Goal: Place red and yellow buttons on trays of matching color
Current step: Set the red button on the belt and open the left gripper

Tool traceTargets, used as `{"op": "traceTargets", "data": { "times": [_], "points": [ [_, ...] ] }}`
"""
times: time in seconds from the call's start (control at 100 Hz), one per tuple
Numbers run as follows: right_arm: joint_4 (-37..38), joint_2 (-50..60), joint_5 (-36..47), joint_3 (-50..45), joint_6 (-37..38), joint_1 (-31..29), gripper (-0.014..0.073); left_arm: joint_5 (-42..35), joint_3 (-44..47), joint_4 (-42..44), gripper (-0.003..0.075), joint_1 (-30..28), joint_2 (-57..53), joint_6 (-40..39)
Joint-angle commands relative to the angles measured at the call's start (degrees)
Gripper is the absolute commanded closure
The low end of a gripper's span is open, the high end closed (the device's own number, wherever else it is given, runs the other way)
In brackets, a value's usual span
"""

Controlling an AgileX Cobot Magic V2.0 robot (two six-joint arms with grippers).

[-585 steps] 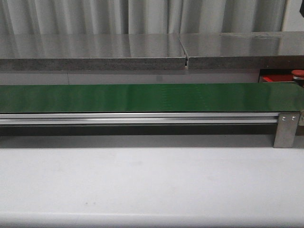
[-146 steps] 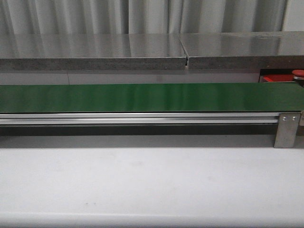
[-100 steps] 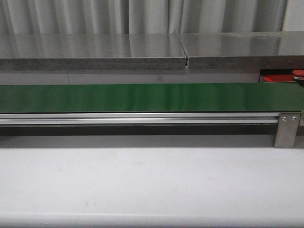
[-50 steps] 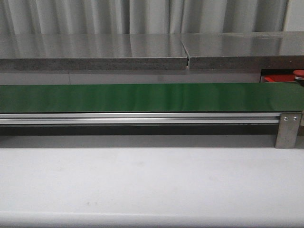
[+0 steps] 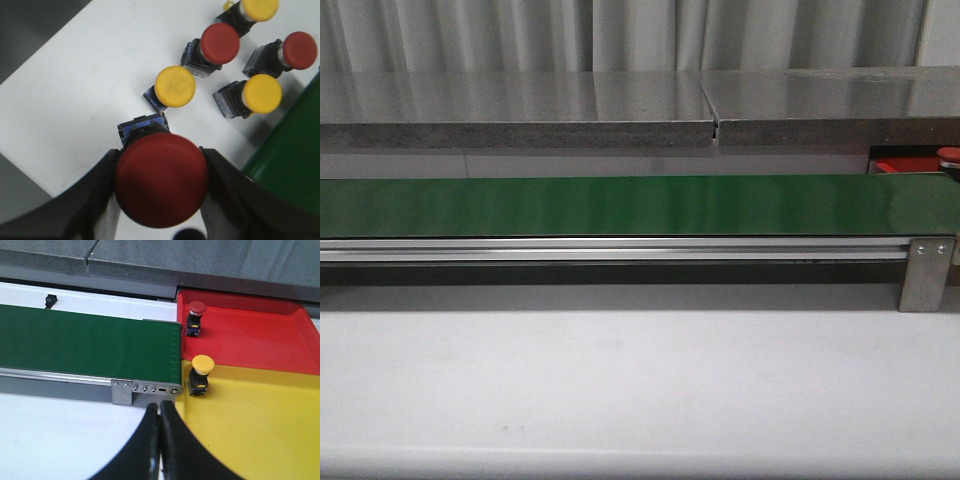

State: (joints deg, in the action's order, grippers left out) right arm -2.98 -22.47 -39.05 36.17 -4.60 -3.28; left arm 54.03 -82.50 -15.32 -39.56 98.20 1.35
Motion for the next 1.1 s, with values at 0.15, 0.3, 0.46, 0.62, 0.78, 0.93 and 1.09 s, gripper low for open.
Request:
{"op": "traceTargets", "data": {
  "times": [0.15,0.3,0.46,0.62,0.78,0.93,1.09],
  "points": [
    [0.06,-0.19,3.96,1.18,-0.64,-0.06,0.0710,-1.44,-1.70,-1.83,0.0491,4.99,-5.48,1.10],
    [0.06,-0.19,3.96,1.18,-0.64,-0.06,0.0710,-1.58,-1.70,-1.39,0.0491,10.67,-5.06,1.24],
    [0.06,-0.19,3.96,1.18,-0.64,-0.06,0.0710,-1.87,-1.70,-1.26,0.0491,15.56,-2.99,1.24],
    [0.06,-0.19,3.96,1.18,-0.64,-0.06,0.0710,-2.41,-2.50,-1.52,0.0491,18.55,0.50,1.24],
    [0.06,-0.19,3.96,1.18,-0.64,-0.06,0.0710,-1.86,-5.47,-1.67,0.0491,20.30,3.31,1.24],
    [0.06,-0.19,3.96,1.18,-0.64,-0.06,0.0710,0.16,-6.87,-1.88,0.0490,20.54,6.02,1.24],
    [0.06,-0.19,3.96,1.18,-0.64,-0.06,0.0710,0.36,-6.87,-2.01,0.0412,20.54,6.59,1.51]
  ]
}}
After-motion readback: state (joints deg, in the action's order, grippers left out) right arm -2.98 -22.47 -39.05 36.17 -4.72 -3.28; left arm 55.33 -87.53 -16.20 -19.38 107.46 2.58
